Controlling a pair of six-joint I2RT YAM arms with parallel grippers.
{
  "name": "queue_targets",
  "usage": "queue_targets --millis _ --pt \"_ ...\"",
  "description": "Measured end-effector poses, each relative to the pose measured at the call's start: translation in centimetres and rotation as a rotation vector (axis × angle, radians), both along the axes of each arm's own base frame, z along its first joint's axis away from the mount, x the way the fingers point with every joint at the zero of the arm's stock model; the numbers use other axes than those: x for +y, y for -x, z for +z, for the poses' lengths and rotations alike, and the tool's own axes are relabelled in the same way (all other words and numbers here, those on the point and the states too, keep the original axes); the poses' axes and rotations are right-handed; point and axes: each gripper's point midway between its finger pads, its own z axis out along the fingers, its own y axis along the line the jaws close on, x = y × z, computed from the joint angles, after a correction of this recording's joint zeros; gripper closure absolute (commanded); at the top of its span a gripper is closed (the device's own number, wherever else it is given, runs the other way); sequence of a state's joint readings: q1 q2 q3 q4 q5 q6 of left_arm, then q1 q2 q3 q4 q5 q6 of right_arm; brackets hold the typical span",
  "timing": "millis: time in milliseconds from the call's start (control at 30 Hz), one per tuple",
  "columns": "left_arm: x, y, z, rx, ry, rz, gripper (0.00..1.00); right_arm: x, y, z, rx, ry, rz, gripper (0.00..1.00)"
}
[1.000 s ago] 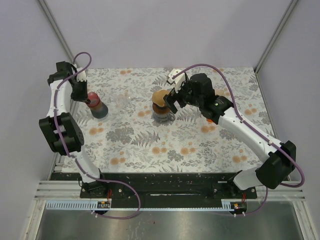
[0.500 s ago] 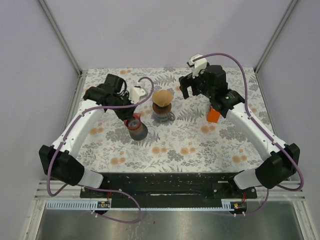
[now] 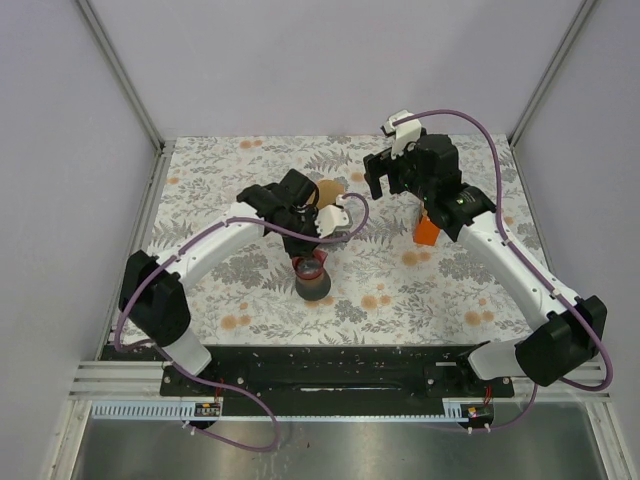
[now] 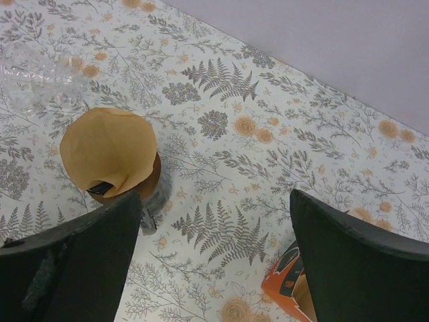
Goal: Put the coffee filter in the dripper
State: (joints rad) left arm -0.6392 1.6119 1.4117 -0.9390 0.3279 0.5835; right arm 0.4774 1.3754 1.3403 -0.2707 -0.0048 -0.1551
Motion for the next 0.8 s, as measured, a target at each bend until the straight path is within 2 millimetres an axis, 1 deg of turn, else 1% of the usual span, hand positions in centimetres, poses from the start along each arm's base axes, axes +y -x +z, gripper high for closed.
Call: queue_targets --millis 100,133,233,333,400,500,567,667,733,800 --pt "-1.1 0.0 -0.8 -0.006 -0.006 -0.033 1.0 -0.1 -0.1 -0.1 -0.001 0.001 -0.004 0.0" --pt "-1.5 0.0 -1.1 -0.01 -0.006 -0.044 0.97 -0.1 -0.1 -0.1 -0.002 0.001 -0.004 0.01" --pt "-2.2 0.1 -1.9 -0.018 -0.01 -0.074 0.82 0.0 -0.1 0.0 -0.007 -0.001 -0.004 0.0" --pt "-2.5 0.3 -2.5 -0.017 -0.016 -0.096 0.71 -0.1 -0.2 0.1 -0.009 0.0 -0.006 0.0" --pt "-2.5 0.2 -2.5 -0.02 -0.015 -0.101 0.63 -0.1 -0.2 0.1 -0.009 0.001 -0.011 0.01" --pt "-2.8 -0.1 -2.4 -0.032 -0.005 -0.101 0.45 -0.2 -0.2 0.1 -0.01 0.002 -0.014 0.0" --pt "-2.8 -0.2 -2.4 -0.035 -0.003 -0.1 0.39 -0.2 -0.2 0.1 -0.01 0.002 -0.014 0.01" --pt "-2.8 -0.2 -2.0 -0.031 -0.002 -0.089 0.34 -0.2 -0.2 0.1 -0.012 0.004 -0.013 0.01" --pt "-2.7 -0.5 -1.1 -0.029 0.008 -0.07 0.31 -0.2 -0.2 0.1 -0.012 0.004 -0.013 0.01" --pt "-2.9 -1.4 0.7 -0.038 0.046 -0.041 0.26 -0.2 -0.2 0.1 -0.013 0.004 -0.013 0.01"
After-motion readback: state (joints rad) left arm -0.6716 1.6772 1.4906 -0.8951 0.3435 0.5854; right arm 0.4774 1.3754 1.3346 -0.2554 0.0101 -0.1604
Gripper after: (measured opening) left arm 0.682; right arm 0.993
